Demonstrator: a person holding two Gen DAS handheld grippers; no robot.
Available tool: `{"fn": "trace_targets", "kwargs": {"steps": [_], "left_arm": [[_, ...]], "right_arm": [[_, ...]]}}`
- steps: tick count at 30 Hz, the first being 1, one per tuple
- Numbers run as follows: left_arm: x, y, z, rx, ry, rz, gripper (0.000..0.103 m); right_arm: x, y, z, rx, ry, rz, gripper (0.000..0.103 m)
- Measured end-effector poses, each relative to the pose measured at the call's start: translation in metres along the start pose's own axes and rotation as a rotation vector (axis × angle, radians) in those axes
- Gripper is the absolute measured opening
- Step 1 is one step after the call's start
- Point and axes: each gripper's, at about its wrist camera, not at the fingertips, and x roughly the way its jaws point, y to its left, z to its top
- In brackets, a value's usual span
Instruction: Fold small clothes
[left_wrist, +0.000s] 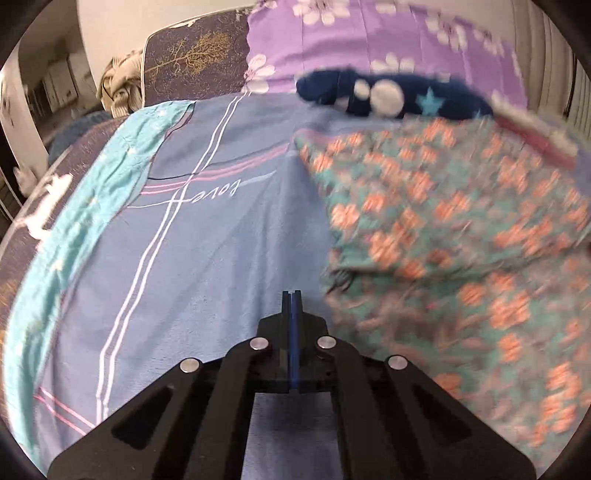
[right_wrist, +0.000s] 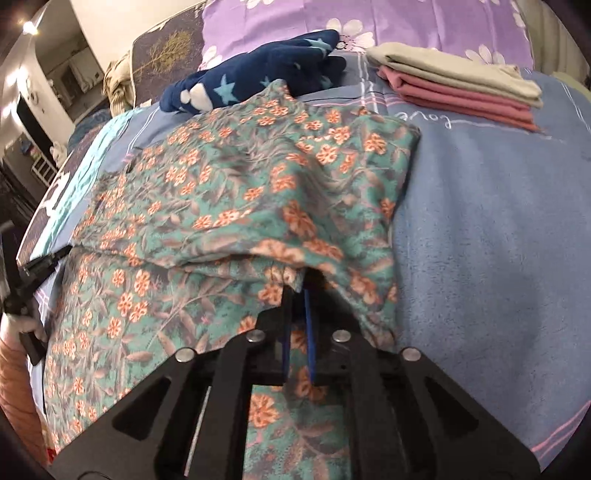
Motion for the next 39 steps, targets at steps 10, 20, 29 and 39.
{"fn": "trace_targets", "kwargs": {"steps": [10,20,29,39], "left_arm": [[0.014,-0.057,0.039,0.063,0.013,-0.204,0.039],[0.039,-0.071,0.048,0.052,0.055,-0.196,0.002],[0.009,-0.036,0.069,0.021,-0.045,-0.087,0.003],[0.004,-0.043,0.055,-0.014,-0.075,-0.169,0.035]], "right_arm": [[-0.022,0.015,-0.012,-0.041,-0.028,0.072,0.023],[0.000,-0.004,0.001,0.044,-0.021,0.074,0.028],[0.000,0.000,0.000,0.022,-0.020,0.077,0.013],[-0.020,0.024,-0.003,-0.058,-0.020,0.088,0.013]]}}
